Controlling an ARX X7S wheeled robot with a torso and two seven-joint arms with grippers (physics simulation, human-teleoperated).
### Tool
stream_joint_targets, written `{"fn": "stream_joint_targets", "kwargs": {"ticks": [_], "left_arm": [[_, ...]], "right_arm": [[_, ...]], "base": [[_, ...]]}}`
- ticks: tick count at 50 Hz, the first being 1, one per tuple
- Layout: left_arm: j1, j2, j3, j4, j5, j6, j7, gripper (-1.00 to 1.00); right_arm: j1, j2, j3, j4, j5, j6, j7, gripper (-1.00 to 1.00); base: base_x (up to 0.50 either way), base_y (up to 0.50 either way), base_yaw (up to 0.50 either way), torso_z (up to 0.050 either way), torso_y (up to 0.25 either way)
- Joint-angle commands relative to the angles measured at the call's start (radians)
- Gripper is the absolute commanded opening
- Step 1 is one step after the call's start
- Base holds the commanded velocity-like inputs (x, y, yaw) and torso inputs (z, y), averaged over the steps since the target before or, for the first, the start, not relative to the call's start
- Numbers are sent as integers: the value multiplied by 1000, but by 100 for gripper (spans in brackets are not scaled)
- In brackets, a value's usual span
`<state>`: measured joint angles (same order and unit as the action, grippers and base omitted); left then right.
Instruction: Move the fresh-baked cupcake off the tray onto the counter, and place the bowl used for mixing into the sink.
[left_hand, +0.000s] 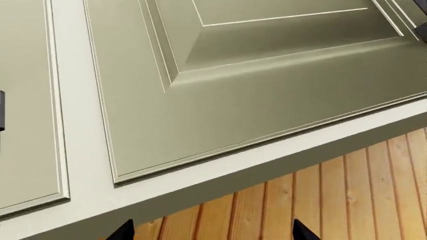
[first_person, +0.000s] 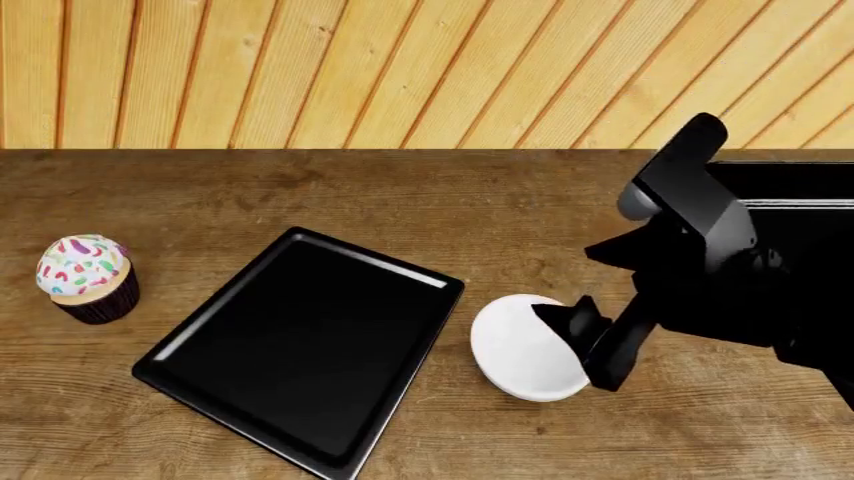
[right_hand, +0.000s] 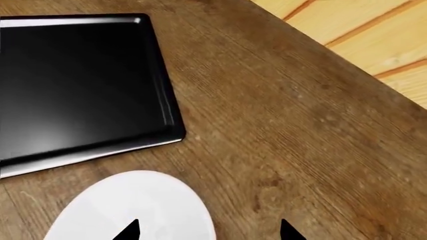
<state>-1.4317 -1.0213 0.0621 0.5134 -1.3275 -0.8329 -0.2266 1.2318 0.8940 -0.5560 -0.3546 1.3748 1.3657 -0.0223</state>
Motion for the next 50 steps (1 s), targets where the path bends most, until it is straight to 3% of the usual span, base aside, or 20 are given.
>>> {"fn": "stream_joint_targets", "kwargs": {"ticks": [1, 29, 50], "left_arm": [[39, -2, -11, 11, 2, 17, 6, 100], [52, 5, -10, 14, 16, 30, 12, 100], [54, 9, -5, 15, 10, 28, 8, 100]], "right_arm": [[3, -4, -45, 16, -22, 21, -5, 100], [49, -14, -141, 57, -82, 46, -45, 100], [17, -2, -117, 103, -19, 6, -46, 100]], "base": [[0, 0, 0, 0, 0], [0, 0, 0, 0, 0], [0, 0, 0, 0, 0]]}}
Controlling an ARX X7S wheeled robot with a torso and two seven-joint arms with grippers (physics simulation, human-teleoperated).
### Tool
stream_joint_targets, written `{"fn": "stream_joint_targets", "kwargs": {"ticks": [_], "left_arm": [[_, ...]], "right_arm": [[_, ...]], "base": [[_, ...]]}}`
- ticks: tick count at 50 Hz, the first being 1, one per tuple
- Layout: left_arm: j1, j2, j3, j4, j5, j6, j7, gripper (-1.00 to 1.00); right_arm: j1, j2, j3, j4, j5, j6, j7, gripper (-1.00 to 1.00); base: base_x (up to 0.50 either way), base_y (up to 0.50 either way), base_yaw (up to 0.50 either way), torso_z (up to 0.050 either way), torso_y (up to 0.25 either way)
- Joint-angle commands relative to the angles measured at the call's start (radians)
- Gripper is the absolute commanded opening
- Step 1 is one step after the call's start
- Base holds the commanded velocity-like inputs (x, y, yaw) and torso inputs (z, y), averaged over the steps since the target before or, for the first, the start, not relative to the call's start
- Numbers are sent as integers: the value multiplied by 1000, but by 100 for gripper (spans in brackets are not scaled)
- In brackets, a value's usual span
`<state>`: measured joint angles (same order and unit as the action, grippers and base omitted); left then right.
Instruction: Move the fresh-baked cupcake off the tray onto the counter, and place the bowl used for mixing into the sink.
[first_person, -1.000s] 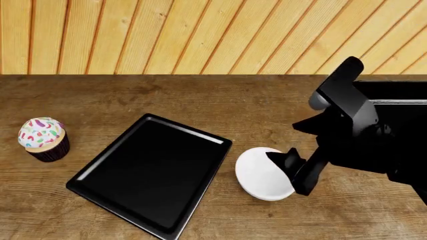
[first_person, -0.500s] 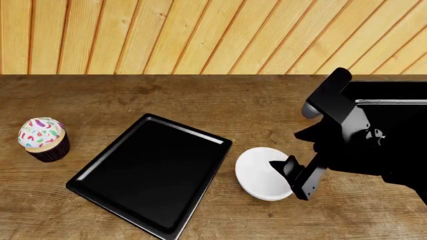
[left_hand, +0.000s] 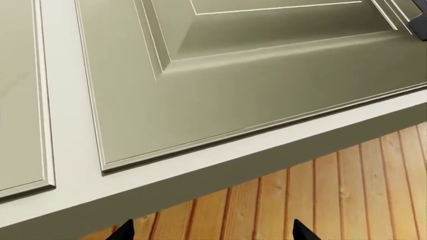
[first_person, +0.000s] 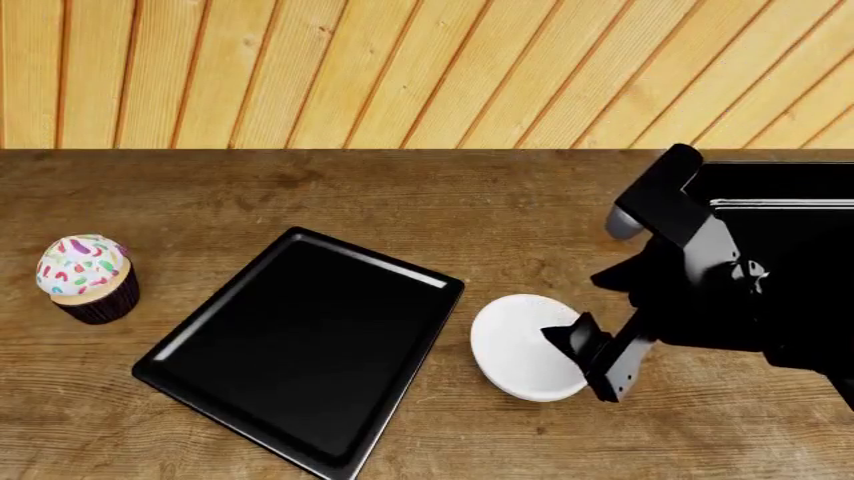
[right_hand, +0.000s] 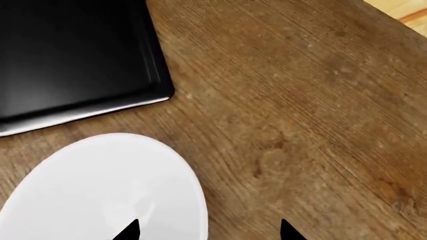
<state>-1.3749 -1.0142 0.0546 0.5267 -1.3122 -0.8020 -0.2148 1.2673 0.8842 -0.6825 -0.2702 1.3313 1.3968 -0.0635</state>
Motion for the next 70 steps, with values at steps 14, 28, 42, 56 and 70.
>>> {"fn": "stream_joint_targets", "kwargs": {"ticks": [14, 28, 42, 56, 70], "left_arm": [[-7, -2, -2, 12, -22, -7, -16, 100], [-1, 0, -2, 6, -13, 1, -7, 100], [21, -7, -10, 15, -7, 10, 1, 100], [31, -10, -14, 17, -6, 14, 0, 100], [28, -11, -7, 19, 8, 15, 5, 100]], "right_arm": [[-29, -8, 7, 52, 39, -44, -5, 100], [-11, -22, -27, 61, 27, -27, -9, 100], [5, -36, -71, 81, -2, -14, -16, 100], [16, -51, -102, 98, -28, -23, -30, 100], [36, -52, -122, 84, -50, -43, -61, -100]], "base": [[0, 0, 0, 0, 0], [0, 0, 0, 0, 0], [0, 0, 0, 0, 0], [0, 0, 0, 0, 0], [0, 0, 0, 0, 0]]}}
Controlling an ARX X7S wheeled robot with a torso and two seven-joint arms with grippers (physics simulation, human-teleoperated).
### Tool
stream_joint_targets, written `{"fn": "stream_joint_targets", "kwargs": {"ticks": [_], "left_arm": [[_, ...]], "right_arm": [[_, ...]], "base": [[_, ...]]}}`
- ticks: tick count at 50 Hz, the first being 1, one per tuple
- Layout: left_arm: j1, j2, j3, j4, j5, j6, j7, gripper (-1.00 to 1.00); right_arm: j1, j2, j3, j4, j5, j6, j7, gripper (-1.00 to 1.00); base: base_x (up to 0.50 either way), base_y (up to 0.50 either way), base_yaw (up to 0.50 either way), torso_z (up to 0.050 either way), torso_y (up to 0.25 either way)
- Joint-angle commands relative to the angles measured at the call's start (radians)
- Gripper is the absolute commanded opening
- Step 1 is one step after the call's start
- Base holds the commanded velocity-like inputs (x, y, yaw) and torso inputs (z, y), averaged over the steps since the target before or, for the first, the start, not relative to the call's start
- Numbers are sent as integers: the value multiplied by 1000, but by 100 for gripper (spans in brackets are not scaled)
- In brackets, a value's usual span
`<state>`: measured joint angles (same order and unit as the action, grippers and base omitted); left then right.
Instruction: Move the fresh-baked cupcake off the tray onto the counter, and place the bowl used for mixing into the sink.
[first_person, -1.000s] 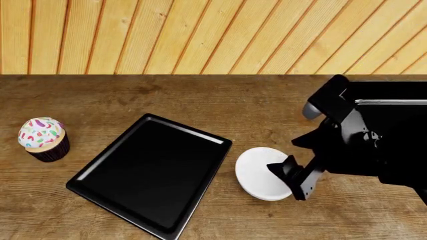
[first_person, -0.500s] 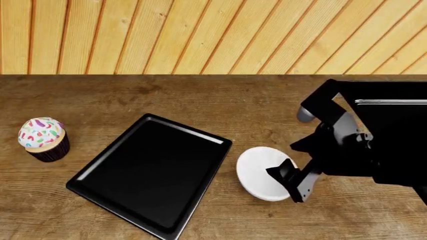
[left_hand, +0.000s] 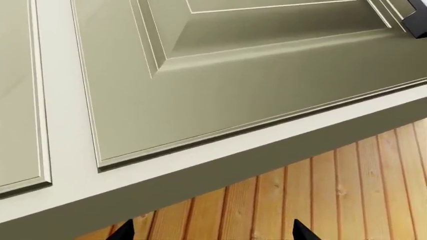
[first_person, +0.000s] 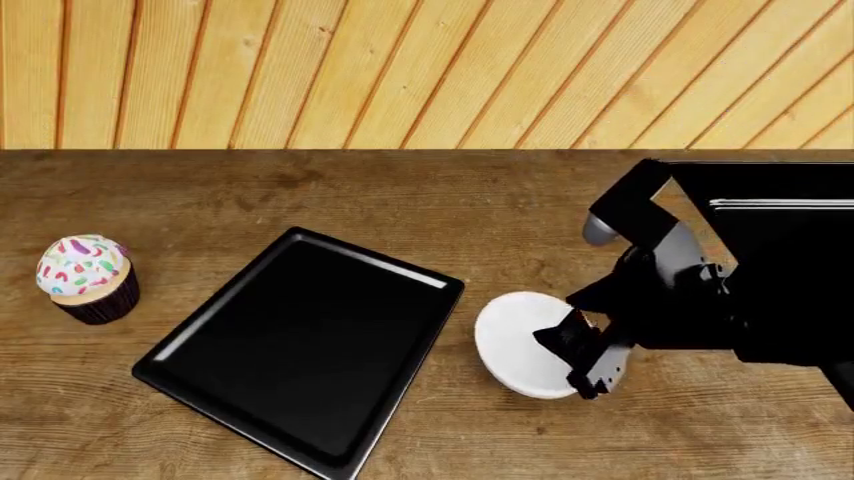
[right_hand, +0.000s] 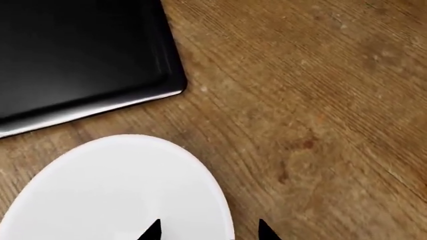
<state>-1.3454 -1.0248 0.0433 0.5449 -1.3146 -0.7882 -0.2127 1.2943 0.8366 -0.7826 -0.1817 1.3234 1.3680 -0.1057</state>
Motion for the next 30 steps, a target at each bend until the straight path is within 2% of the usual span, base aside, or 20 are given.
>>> {"fn": "stream_joint_targets", "kwargs": {"ticks": [1, 30], "left_arm": [[-3, 0, 6, 1, 7, -1, 3, 100], [6, -2, 15, 8, 38, 7, 17, 100]], "right_arm": [[11, -2, -22, -8, -42, -15, -22, -100], [58, 7, -17, -34, -31, -32, -39, -100]], "base": [[0, 0, 0, 0, 0], [0, 0, 0, 0, 0]]}}
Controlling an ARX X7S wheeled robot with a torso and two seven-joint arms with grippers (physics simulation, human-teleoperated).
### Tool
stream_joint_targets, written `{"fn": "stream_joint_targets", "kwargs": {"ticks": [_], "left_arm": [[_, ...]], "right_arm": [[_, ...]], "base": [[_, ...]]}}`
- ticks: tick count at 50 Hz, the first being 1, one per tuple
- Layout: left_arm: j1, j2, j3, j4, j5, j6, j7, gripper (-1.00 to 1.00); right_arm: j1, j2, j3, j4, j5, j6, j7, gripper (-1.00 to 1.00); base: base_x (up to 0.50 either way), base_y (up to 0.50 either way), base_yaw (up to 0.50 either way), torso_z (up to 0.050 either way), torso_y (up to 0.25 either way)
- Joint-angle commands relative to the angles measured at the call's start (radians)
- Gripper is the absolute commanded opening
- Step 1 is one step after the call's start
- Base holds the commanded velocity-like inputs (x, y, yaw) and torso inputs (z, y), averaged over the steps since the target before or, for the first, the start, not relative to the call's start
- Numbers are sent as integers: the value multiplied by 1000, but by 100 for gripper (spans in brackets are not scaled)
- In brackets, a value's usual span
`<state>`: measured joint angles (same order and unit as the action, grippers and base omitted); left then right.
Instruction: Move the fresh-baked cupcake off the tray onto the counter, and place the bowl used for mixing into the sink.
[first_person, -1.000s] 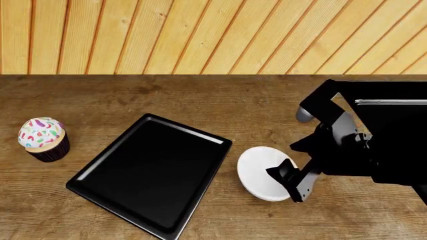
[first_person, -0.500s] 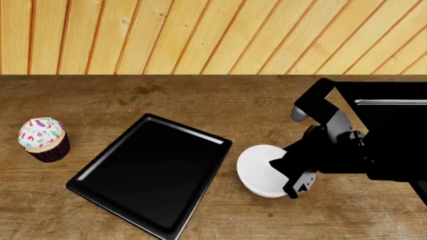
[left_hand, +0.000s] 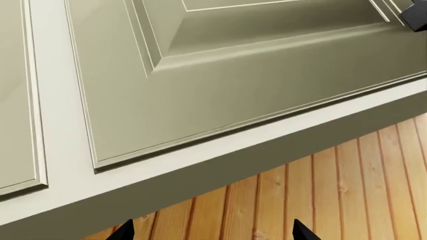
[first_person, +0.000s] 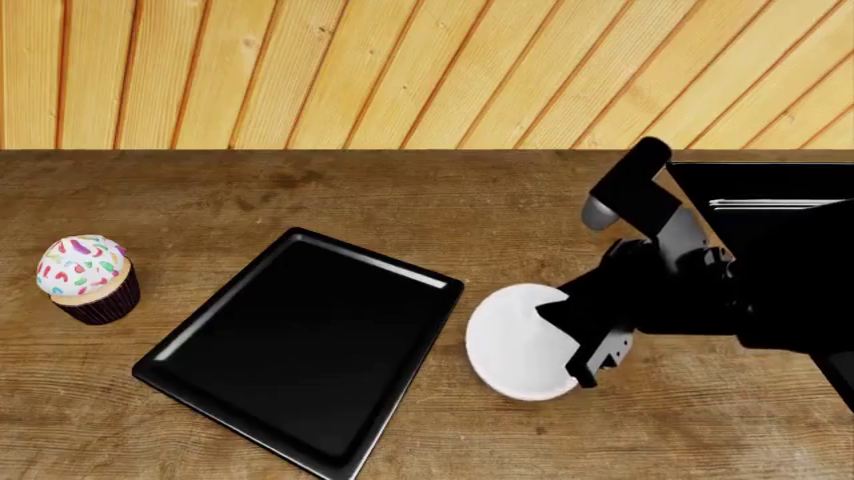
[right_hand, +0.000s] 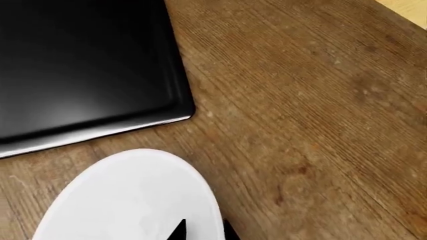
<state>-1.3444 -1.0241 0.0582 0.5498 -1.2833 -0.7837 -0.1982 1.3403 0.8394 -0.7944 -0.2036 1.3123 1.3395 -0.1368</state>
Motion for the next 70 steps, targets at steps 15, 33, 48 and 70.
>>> {"fn": "stream_joint_targets", "kwargs": {"ticks": [15, 33, 48, 70], "left_arm": [[2, -5, -9, 6, 7, 9, -1, 100], [11, -1, -6, 12, 14, 15, 1, 100], [19, -1, -6, 17, 22, 21, 4, 100], [29, 6, -4, 15, 48, 37, 12, 100]], "right_arm": [[59, 28, 45, -23, 21, -17, 5, -100], [104, 90, 133, -52, 93, -47, 41, -100], [84, 162, 151, -59, 129, -53, 83, -100], [11, 284, 202, -73, 106, -143, 146, -100]], "base": [[0, 0, 0, 0, 0], [0, 0, 0, 0, 0], [0, 0, 0, 0, 0], [0, 0, 0, 0, 0]]}}
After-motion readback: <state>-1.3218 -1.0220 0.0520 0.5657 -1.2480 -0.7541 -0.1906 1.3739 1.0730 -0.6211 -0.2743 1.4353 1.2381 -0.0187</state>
